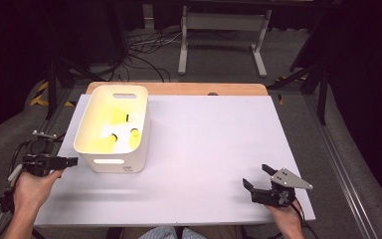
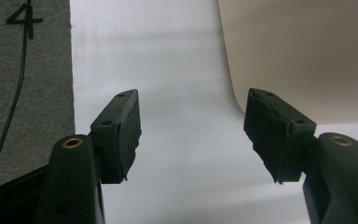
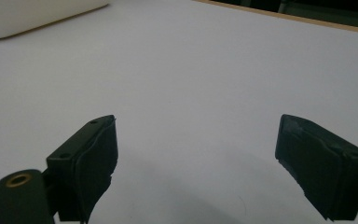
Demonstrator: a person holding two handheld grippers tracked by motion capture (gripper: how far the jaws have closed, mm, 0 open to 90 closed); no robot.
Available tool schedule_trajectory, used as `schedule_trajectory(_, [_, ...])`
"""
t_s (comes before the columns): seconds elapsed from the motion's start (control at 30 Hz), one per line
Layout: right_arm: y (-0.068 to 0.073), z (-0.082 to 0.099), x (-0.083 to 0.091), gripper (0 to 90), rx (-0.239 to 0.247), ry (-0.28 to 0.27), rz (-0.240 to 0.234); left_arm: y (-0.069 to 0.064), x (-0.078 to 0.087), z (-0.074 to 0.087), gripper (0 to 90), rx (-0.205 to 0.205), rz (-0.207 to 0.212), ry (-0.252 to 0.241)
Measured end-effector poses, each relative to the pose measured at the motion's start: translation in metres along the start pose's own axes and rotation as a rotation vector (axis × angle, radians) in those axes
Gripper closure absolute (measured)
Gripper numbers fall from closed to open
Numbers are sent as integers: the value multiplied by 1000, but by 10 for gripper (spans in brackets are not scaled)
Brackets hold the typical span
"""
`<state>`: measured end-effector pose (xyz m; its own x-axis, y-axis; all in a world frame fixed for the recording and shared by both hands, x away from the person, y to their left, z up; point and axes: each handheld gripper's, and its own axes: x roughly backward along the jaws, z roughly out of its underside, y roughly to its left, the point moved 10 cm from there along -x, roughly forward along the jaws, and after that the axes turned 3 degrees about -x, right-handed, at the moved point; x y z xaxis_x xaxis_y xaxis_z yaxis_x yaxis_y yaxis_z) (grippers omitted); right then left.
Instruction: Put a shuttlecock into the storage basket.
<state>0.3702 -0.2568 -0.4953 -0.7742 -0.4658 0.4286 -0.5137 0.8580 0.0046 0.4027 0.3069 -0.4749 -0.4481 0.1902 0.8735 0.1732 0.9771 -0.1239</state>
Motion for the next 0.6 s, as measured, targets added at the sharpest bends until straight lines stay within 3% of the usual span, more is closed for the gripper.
schedule_trajectory(0.6, [0,0,1,133,0,-3,1,-13,-7,13,372,-3,29,-3])
